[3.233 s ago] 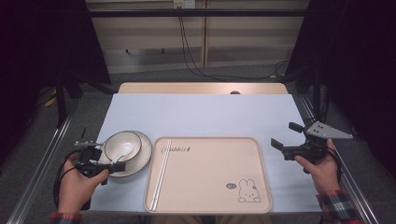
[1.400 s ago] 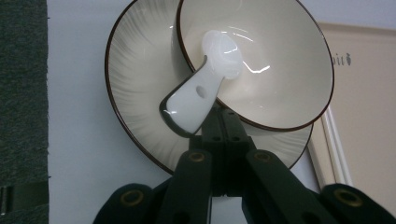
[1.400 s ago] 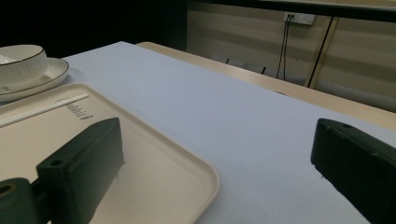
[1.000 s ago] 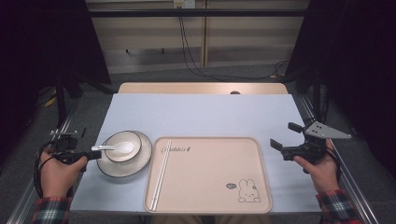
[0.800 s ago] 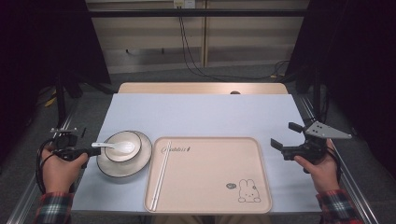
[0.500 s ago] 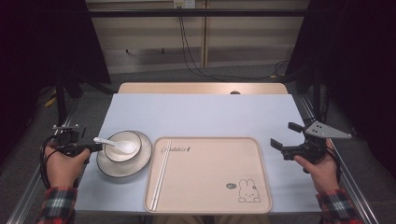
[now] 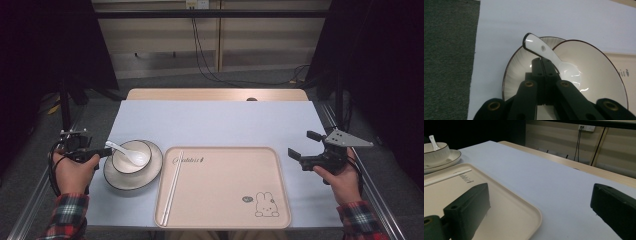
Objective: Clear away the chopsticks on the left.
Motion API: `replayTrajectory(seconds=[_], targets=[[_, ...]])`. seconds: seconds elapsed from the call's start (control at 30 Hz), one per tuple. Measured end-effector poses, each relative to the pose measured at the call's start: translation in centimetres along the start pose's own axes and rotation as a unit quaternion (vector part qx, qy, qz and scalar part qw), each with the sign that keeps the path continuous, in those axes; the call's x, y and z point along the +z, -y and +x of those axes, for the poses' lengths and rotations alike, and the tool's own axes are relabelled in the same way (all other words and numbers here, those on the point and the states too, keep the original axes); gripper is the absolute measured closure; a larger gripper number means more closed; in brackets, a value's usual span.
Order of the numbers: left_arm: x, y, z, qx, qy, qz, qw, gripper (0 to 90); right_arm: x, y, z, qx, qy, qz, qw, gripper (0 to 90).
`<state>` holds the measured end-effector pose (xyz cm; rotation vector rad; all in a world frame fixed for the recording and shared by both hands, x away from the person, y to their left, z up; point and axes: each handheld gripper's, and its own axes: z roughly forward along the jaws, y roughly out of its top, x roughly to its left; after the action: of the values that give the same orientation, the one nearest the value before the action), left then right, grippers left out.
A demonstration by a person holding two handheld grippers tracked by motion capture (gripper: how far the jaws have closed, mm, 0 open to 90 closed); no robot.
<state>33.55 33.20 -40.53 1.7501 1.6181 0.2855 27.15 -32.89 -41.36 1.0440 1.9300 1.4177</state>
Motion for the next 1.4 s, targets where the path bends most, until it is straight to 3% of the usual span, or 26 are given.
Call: replayTrajectory(seconds=[0.2,0.47,0.8,1.03,1.3,1.4], targets=[[-0.1,0.2,0.1,-0.010,-0.004,-0.005,0.9999,87.1,0.2,0.1,-0.1,-0.003,-0.001,0.002,1.0000,1.8],[-0.7,0.8,0.2,-0.006,-0.003,-0.003,1.0000,83.0,0.2,0.1,-0.2,0.002,0.001,0.003,1.0000,1.7],[-1.9,1.3,0.1,-0.017,0.011,-0.027,0.9994,74.4,0.2,0.0,0.1,-0.002,-0.005,0.003,1.0000,1.8],[-2.3,1.8,0.2,-0.032,0.014,-0.051,0.9981,61.6,0.9,-0.1,0.2,-0.003,-0.009,0.004,0.9999,1.9],[-1.5,2.0,0.3,-0.021,0.000,-0.098,0.9950,29.3,0.7,-0.1,0.3,-0.004,-0.003,0.002,1.0000,1.9],[-1.1,2.1,0.2,-0.028,0.005,-0.104,0.9942,25.2,0.7,-0.2,0.4,-0.002,-0.006,0.001,1.0000,1.9]])
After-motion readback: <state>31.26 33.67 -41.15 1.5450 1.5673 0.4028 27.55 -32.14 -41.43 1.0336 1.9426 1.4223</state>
